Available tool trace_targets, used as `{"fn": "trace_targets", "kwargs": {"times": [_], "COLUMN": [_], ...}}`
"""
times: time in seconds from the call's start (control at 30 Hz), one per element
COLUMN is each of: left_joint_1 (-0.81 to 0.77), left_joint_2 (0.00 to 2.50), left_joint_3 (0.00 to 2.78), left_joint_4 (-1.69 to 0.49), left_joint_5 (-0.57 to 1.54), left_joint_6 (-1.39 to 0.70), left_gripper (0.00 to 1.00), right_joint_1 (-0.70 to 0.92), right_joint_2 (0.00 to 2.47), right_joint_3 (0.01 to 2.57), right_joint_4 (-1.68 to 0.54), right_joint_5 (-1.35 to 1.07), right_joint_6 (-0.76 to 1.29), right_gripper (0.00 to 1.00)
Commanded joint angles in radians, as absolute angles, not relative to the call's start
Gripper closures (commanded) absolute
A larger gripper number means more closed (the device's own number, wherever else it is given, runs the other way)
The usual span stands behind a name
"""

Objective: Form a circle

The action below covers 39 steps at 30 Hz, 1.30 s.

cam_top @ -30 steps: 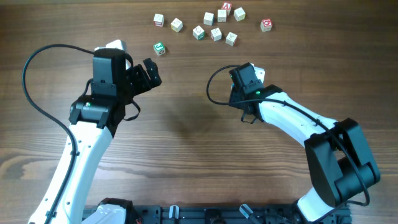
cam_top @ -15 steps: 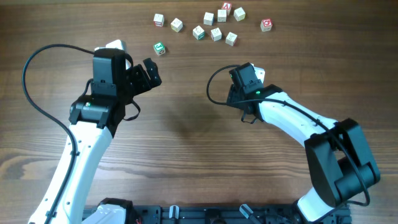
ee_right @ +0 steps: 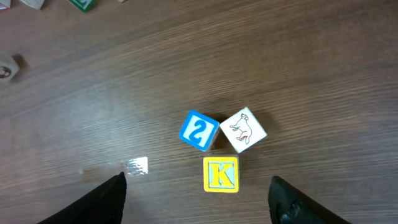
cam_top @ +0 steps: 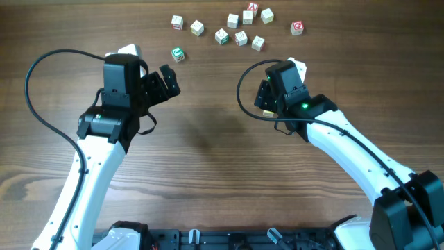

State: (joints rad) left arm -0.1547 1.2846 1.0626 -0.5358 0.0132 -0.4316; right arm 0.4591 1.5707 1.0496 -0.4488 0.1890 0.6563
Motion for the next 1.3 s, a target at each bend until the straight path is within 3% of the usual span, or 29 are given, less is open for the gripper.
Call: {"fn": "trace_targets", "kwargs": {"times": [0.0,0.17,0.47,0.8,0.93,1.13,1.27], "left_joint_1": [-0.149,-0.149,-0.149,-0.149,-0.177,-0.303,-0.382], "left_joint_2": [1.279,1.279,1.279,1.273,1.181,0.903,0.783], "left_joint_3": [1.060,1.060,1.060,1.060,1.060,1.060,1.060], "left_joint_4": [-0.501,-0.483,-0.483,-0.490,-0.486,-0.554,-0.653], "left_joint_5": [0.007,0.007,0.007,0.019,-0.004,-0.283,-0.350], "left_joint_6": [-0.424,-0.424,-0.424,-0.422,-0.290,-0.288,-0.292], "left_gripper": [0.00,0.00,0.00,0.00,0.00,0.00,0.00], "right_joint_1": [0.457,0.456,0.457,0.451,0.398,0.290,0.286], "right_joint_2": [1.597,1.619,1.710,1.652,1.494,1.122,0.905], "right_joint_3": [1.053,1.053,1.053,1.139,1.211,1.211,1.211], "right_joint_4": [-0.450,-0.456,-0.468,-0.510,-0.633,-0.698,-0.736], "right_joint_5": [0.241,0.274,0.262,0.265,0.390,0.439,0.464], "right_joint_6": [0.656,0.693,0.695,0.695,0.659,0.525,0.424], "right_gripper": [0.27,0.24,0.27,0.23,0.21,0.16,0.12]}}
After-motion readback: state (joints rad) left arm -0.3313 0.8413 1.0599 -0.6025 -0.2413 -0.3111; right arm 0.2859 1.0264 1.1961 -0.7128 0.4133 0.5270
